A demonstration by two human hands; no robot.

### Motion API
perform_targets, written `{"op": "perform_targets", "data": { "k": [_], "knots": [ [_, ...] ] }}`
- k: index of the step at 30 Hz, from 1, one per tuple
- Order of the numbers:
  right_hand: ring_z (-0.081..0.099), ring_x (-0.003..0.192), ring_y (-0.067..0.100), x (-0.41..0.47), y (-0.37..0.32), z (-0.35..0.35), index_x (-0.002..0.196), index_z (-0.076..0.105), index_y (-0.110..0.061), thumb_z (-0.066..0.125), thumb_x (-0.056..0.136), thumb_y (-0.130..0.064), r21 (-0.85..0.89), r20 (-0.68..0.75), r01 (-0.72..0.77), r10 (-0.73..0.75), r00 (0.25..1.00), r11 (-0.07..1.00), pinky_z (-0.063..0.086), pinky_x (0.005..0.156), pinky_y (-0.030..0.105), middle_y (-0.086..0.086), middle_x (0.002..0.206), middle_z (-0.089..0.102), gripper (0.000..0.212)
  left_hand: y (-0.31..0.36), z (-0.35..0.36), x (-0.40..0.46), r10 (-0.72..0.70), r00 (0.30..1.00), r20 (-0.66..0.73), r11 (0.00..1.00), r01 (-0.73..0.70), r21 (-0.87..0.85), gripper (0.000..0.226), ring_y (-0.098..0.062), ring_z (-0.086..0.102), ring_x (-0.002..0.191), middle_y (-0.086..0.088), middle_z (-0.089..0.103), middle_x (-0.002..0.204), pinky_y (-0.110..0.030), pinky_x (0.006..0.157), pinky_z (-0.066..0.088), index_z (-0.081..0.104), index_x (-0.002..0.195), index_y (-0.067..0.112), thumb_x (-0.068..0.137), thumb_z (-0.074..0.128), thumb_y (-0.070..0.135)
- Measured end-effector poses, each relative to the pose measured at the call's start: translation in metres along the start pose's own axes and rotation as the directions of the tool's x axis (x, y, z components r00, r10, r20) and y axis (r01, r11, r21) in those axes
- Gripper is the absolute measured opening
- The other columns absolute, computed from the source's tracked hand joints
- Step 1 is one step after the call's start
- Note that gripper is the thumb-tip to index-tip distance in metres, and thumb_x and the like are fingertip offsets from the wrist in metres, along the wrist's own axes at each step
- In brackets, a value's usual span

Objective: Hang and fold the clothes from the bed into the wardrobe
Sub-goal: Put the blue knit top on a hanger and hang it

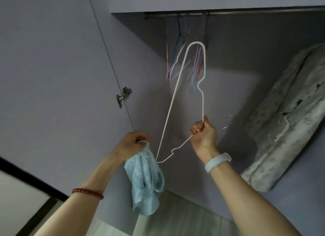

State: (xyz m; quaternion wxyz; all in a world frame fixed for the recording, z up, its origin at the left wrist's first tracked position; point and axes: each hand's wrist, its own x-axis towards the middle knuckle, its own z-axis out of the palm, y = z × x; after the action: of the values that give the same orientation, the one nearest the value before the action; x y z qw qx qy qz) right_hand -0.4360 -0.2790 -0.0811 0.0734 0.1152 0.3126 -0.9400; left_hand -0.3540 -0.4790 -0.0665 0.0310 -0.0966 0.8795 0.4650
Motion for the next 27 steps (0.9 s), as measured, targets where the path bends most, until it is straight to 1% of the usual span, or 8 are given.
{"op": "perform_targets", "data": {
  "k": [4,8,10,13,18,20,24,27],
  "knots": [
    [0.022,0.036,0.006,0.001,0.023,0.021,0.057,0.026,-0.018,0.034,0.1,-0.019,-0.07,0.059,-0.025,0.03,0.998,0.997,0.015,0.049,0.023,-0.009,0.039,0.027,0.044,0.007,-0.013,-0.006,0.029,0.992,-0.124,0.994,-0.042,-0.104,0.033,-0.009,0.049,0.064,0.0,0.056,0.073,-0.01,0.055,0.042,0.059,0.078,0.02,0.088,0.049,-0.011],
    [0.025,0.037,0.003,-0.002,0.056,0.007,0.036,0.035,-0.023,0.038,0.098,-0.014,-0.385,0.038,0.114,-0.108,0.993,0.916,0.018,0.052,0.026,-0.012,0.036,0.028,0.063,0.026,-0.028,-0.009,-0.022,0.955,-0.297,0.904,-0.109,-0.414,0.028,-0.006,0.053,0.058,-0.002,0.058,0.07,-0.014,0.056,0.044,0.06,0.079,0.014,0.087,0.051,-0.011],
    [0.032,0.043,0.004,0.001,0.061,0.0,0.046,0.037,-0.024,0.04,0.098,-0.015,-0.459,-0.02,0.115,-0.14,0.99,0.881,0.026,0.053,0.023,-0.009,0.044,0.035,0.053,0.036,-0.039,-0.011,-0.018,0.95,-0.313,0.866,-0.142,-0.479,0.026,-0.012,0.054,0.064,-0.003,0.058,0.07,-0.023,0.063,0.044,0.061,0.08,0.012,0.087,0.051,-0.011],
    [0.039,0.044,0.001,0.011,0.05,0.001,0.058,0.036,-0.016,0.041,0.098,-0.014,-0.506,-0.019,0.18,-0.22,0.975,0.843,0.032,0.048,0.012,0.001,0.057,0.035,0.041,0.037,-0.051,-0.013,0.024,0.938,-0.347,0.939,-0.141,-0.314,0.03,-0.006,0.055,0.058,-0.001,0.058,0.069,-0.02,0.059,0.045,0.059,0.074,0.014,0.088,0.051,-0.011],
    [0.027,0.04,0.0,0.033,0.011,0.013,0.053,0.03,-0.017,0.044,0.094,-0.015,-0.587,0.209,0.458,-0.421,0.882,0.668,0.023,0.045,0.016,-0.013,0.039,0.032,0.043,0.02,-0.057,-0.016,0.0,0.88,-0.475,0.989,0.07,0.13,0.041,-0.021,0.055,0.071,-0.002,0.06,0.073,-0.031,0.066,0.043,0.054,0.067,0.022,0.077,0.042,-0.017],
    [0.027,0.042,0.0,0.044,-0.004,0.019,0.053,0.03,-0.017,0.042,0.096,-0.009,-0.558,0.19,0.458,-0.431,0.882,0.692,0.024,0.047,0.017,-0.013,0.037,0.032,0.045,0.019,-0.055,-0.015,-0.008,0.848,-0.529,0.972,0.132,0.196,0.041,-0.021,0.054,0.075,-0.003,0.06,0.077,-0.025,0.064,0.037,0.052,0.067,0.023,0.075,0.038,-0.015],
    [0.025,0.037,0.004,0.05,-0.009,0.024,0.057,0.027,-0.019,0.035,0.097,-0.009,-0.255,0.018,0.225,-0.228,0.973,0.94,0.019,0.051,0.021,-0.013,0.036,0.029,0.042,0.027,-0.044,0.0,-0.004,0.902,-0.431,0.998,-0.024,-0.06,0.043,-0.021,0.05,0.074,-0.004,0.055,0.075,-0.029,0.062,0.038,0.049,0.066,0.02,0.08,0.038,-0.019],
    [0.023,0.033,0.005,0.042,0.006,0.032,0.059,0.024,-0.02,0.03,0.097,-0.012,-0.188,0.036,0.092,-0.087,0.996,0.978,0.017,0.05,0.022,-0.01,0.036,0.027,0.039,0.042,-0.037,0.006,0.029,0.928,-0.371,0.982,-0.097,-0.165,0.036,-0.019,0.045,0.073,-0.011,0.053,0.081,-0.03,0.062,0.036,0.05,0.069,0.017,0.085,0.049,-0.015]
  ]
}}
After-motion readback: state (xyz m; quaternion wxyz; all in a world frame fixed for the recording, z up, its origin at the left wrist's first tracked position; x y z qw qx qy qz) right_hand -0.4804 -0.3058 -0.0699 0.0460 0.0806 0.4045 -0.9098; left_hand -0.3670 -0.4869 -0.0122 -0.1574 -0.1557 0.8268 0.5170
